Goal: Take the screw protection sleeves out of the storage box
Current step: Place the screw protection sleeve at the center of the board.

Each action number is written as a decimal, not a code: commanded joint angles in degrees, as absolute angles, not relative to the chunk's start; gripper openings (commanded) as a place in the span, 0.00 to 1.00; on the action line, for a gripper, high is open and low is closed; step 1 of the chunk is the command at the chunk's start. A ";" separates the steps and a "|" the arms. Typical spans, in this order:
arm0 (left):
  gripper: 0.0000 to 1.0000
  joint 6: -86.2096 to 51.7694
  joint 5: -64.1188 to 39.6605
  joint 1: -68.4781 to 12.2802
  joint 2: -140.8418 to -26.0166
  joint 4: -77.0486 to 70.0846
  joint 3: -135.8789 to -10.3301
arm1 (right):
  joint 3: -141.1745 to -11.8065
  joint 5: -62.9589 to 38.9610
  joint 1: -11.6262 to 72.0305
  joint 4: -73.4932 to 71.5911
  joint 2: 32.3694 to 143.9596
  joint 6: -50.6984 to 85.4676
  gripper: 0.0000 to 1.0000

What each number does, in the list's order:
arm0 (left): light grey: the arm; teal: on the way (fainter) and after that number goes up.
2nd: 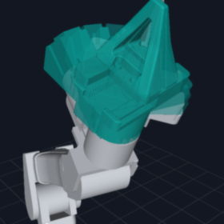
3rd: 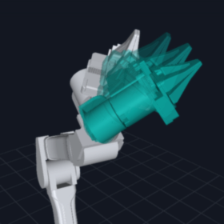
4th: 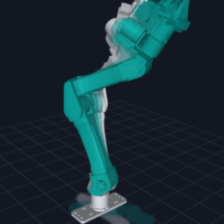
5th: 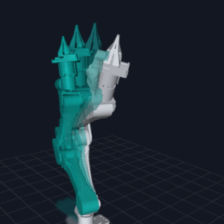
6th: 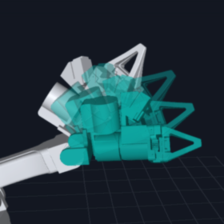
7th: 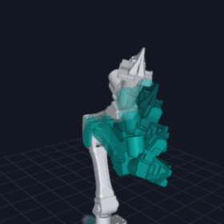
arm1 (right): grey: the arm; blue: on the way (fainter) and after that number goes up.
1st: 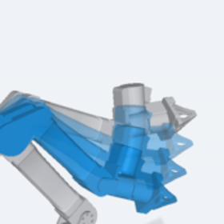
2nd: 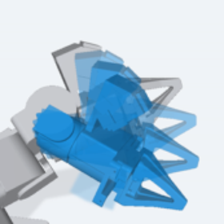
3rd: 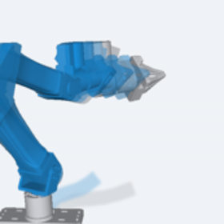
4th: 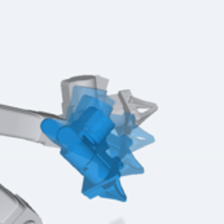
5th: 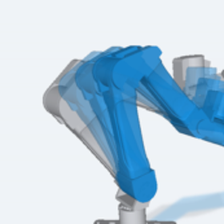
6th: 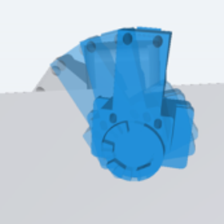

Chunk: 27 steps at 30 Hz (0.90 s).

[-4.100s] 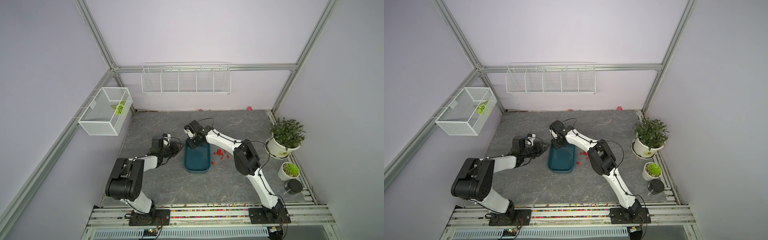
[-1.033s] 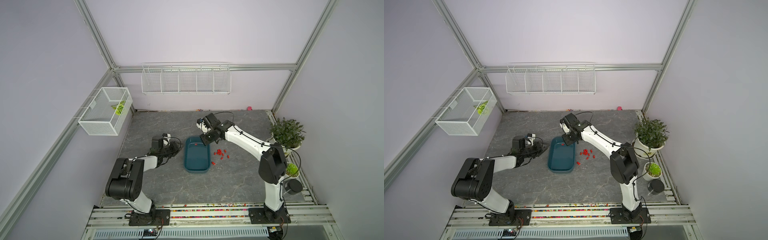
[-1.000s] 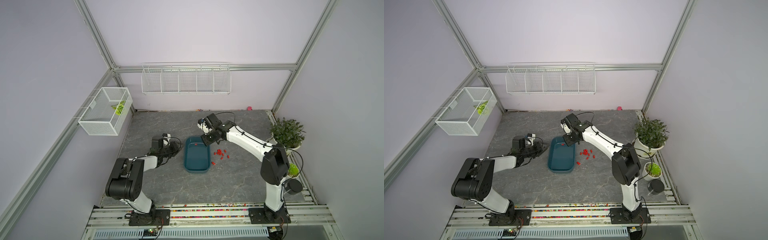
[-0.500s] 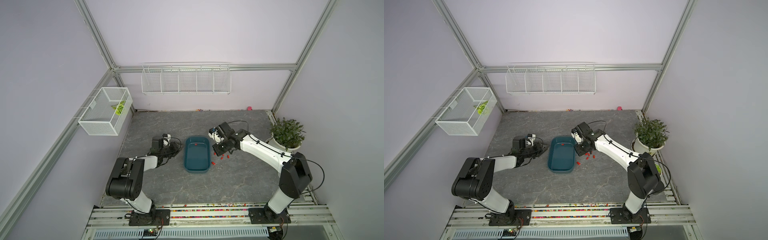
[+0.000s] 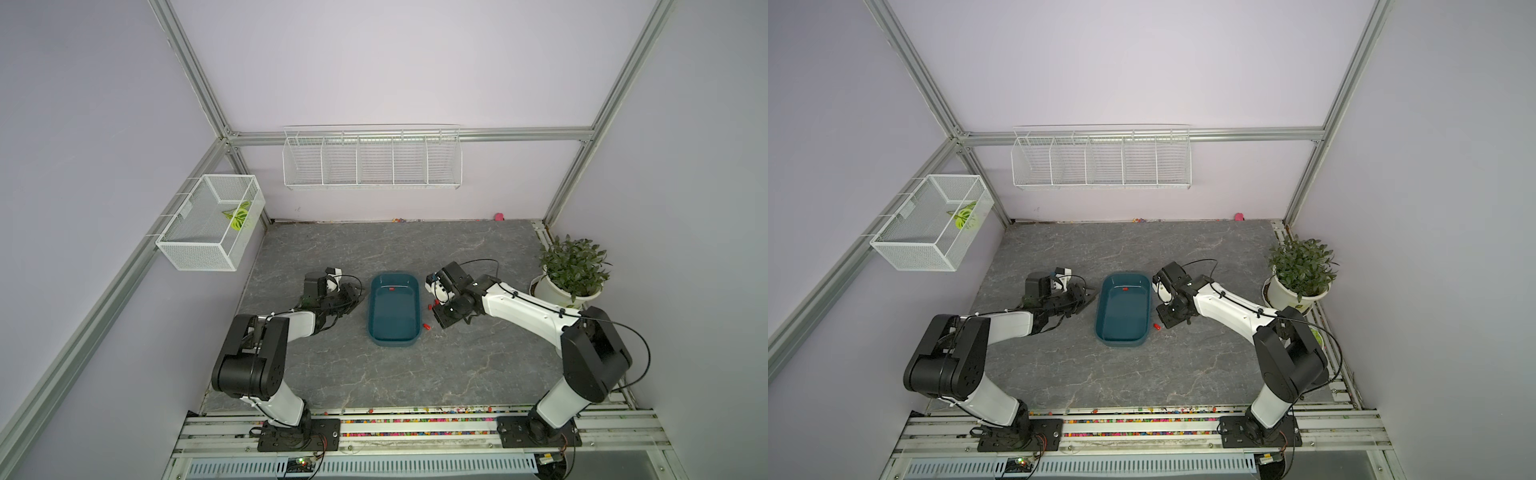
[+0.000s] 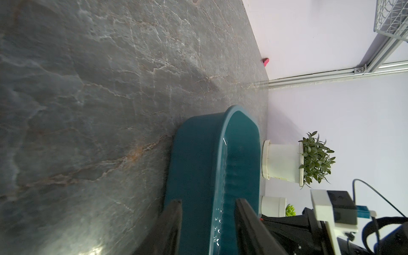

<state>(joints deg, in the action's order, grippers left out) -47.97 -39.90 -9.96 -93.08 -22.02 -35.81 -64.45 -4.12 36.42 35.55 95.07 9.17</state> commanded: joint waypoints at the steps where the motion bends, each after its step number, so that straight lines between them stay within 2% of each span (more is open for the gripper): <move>1: 0.46 -47.91 -40.65 -9.60 -93.95 -22.02 -37.38 | -62.38 -3.76 35.60 32.94 94.60 10.38 0.08; 27: 0.46 -47.91 -40.96 -9.64 -94.34 -21.71 -37.76 | -60.98 -5.79 34.36 27.28 103.76 10.02 0.14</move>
